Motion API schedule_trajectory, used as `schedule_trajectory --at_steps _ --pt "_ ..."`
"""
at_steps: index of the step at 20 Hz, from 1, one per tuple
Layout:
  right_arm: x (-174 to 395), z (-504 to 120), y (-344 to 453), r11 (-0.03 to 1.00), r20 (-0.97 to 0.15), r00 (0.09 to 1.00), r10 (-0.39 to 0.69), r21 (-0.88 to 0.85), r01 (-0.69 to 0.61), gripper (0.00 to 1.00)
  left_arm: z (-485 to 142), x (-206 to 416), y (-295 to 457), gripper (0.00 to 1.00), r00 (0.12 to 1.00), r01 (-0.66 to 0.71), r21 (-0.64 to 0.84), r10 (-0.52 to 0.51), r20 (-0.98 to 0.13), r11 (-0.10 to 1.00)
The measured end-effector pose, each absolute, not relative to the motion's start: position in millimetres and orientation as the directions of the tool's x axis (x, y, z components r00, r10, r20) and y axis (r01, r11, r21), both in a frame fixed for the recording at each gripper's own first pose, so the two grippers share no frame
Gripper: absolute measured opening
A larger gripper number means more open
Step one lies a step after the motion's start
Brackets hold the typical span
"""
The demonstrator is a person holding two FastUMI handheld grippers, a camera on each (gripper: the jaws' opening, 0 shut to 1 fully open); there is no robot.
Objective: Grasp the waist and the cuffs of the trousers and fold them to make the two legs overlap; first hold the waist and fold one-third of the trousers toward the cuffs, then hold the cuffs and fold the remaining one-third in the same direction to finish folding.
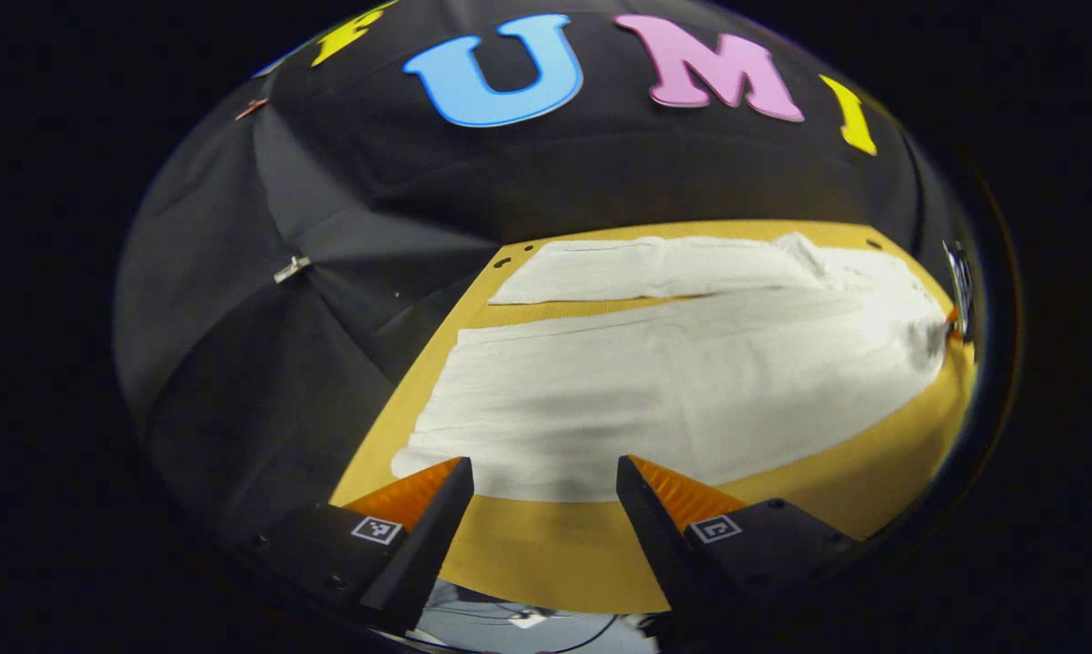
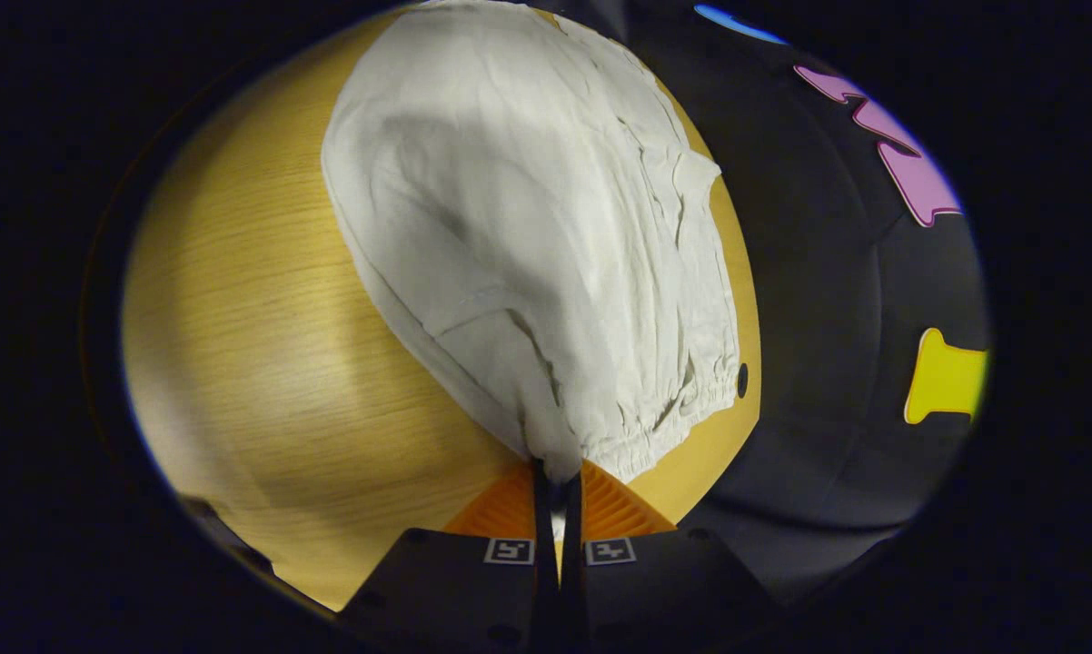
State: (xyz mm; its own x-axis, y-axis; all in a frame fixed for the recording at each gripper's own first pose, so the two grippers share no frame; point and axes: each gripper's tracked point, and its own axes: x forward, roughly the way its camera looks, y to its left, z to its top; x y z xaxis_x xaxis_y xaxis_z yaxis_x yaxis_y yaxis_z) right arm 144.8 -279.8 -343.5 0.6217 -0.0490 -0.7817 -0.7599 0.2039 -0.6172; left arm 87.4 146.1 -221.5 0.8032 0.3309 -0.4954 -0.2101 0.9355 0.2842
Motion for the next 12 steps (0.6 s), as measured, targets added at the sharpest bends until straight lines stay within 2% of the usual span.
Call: schedule_trajectory --at_steps 1,2,5,8,12 --pt "142.4 -340.6 -277.5 0.193 -0.790 0.612 -0.045 -0.608 -0.770 0.16 -226.5 87.9 157.8 0.99 0.801 -0.172 0.337 0.331 -0.498 0.925" --pt "141.8 -340.3 -277.1 0.191 -0.795 0.605 -0.044 -0.601 -0.776 0.05 -229.1 88.7 172.8 0.99 0.801 -0.141 0.382 0.332 -0.499 0.913" --pt "142.6 -340.4 -277.7 0.174 -0.801 0.597 -0.053 -0.596 -0.784 0.05 -231.6 96.0 227.8 0.98 0.789 -0.062 0.504 0.352 -0.504 0.861" --pt "141.1 -340.0 -277.2 0.156 -0.806 0.588 -0.070 -0.591 -0.791 0.05 -250.5 96.3 271.2 0.99 0.750 0.036 0.541 0.335 -0.571 0.840" --pt "142.3 -339.4 -278.3 0.124 -0.811 0.578 -0.089 -0.585 -0.802 0.05 -274.0 101.5 302.4 0.98 0.704 0.292 0.647 0.300 -0.644 0.704"
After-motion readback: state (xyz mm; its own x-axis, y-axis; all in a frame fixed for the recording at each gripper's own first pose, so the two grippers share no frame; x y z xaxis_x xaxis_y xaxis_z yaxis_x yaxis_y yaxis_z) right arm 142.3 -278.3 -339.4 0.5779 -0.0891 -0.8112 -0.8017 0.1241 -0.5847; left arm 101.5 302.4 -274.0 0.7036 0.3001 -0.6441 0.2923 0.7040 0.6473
